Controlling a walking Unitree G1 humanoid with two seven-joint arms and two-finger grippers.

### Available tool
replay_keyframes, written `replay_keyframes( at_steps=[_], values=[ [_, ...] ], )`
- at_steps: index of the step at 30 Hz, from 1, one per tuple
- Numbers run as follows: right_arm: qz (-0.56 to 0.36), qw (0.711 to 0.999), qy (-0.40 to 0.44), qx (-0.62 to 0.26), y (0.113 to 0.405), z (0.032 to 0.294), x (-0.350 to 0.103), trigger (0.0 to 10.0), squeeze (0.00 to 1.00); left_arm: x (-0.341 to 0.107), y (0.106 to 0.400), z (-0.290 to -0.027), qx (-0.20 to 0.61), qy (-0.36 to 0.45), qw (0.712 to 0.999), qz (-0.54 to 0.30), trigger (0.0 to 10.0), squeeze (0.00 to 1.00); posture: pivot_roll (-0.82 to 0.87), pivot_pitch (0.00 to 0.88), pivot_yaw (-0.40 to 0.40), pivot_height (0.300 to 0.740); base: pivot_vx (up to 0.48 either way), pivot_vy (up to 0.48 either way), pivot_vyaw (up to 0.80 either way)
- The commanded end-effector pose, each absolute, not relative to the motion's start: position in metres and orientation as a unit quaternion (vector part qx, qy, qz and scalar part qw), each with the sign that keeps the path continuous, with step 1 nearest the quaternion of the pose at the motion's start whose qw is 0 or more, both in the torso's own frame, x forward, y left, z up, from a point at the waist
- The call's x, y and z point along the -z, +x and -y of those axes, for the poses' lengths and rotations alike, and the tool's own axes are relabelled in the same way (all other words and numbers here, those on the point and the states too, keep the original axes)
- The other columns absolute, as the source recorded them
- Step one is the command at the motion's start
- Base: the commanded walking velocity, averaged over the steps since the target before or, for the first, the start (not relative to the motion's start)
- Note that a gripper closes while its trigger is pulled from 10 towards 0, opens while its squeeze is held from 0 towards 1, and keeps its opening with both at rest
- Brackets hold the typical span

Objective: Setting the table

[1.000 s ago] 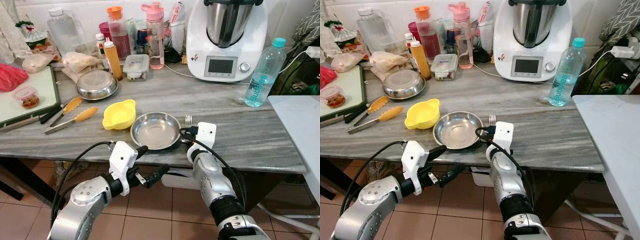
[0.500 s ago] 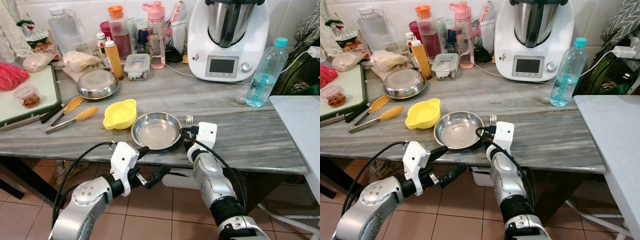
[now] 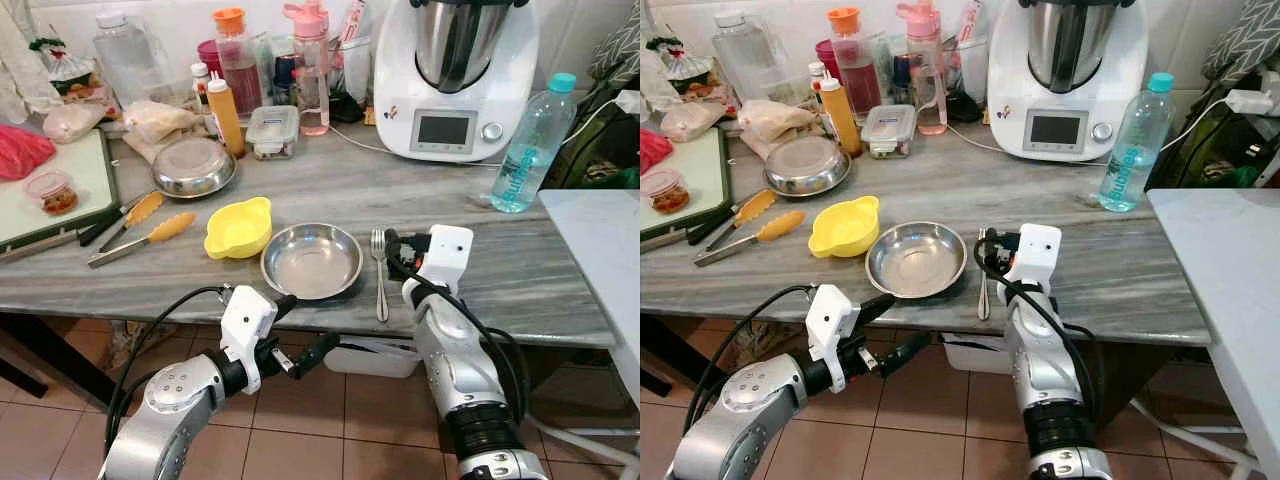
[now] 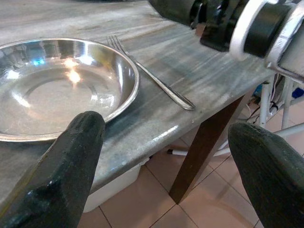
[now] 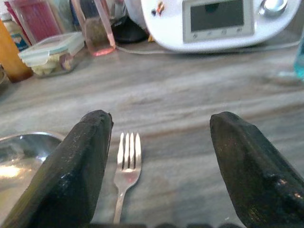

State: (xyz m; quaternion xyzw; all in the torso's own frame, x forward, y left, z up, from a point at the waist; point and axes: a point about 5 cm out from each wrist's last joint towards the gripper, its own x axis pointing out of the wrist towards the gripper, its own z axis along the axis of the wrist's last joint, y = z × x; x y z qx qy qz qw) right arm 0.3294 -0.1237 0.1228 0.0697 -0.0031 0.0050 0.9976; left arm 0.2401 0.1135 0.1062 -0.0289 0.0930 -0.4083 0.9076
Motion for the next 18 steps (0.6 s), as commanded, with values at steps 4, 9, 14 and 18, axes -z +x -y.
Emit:
replay_keyframes(
  at_steps=[4, 9, 14, 18],
  values=[
    [0.020, 0.999, 0.041, 0.006, 0.318, 0.138, -0.127, 10.0, 1.00, -0.107, 0.242, -0.118, 0.404, -0.021, 0.910, -0.092, 10.0, 0.00, -0.01, 0.011, 0.057, 0.740, 0.000, 0.000, 0.00],
    [0.011, 0.999, 0.034, 0.033, 0.310, 0.153, -0.122, 10.0, 1.00, -0.107, 0.243, -0.118, 0.402, -0.020, 0.911, -0.091, 10.0, 0.00, -0.01, 0.003, 0.055, 0.740, 0.000, 0.000, 0.00],
    [0.001, 0.999, 0.020, 0.050, 0.295, 0.170, -0.116, 10.0, 1.00, -0.107, 0.243, -0.119, 0.397, -0.021, 0.913, -0.089, 10.0, 0.00, -0.03, 0.000, 0.051, 0.740, 0.000, 0.000, 0.00],
    [0.008, 0.998, 0.028, 0.063, 0.288, 0.177, -0.120, 10.0, 1.00, -0.109, 0.244, -0.121, 0.388, -0.023, 0.918, -0.083, 10.0, 0.00, -0.04, 0.000, 0.051, 0.740, 0.000, 0.000, 0.00]
  ],
)
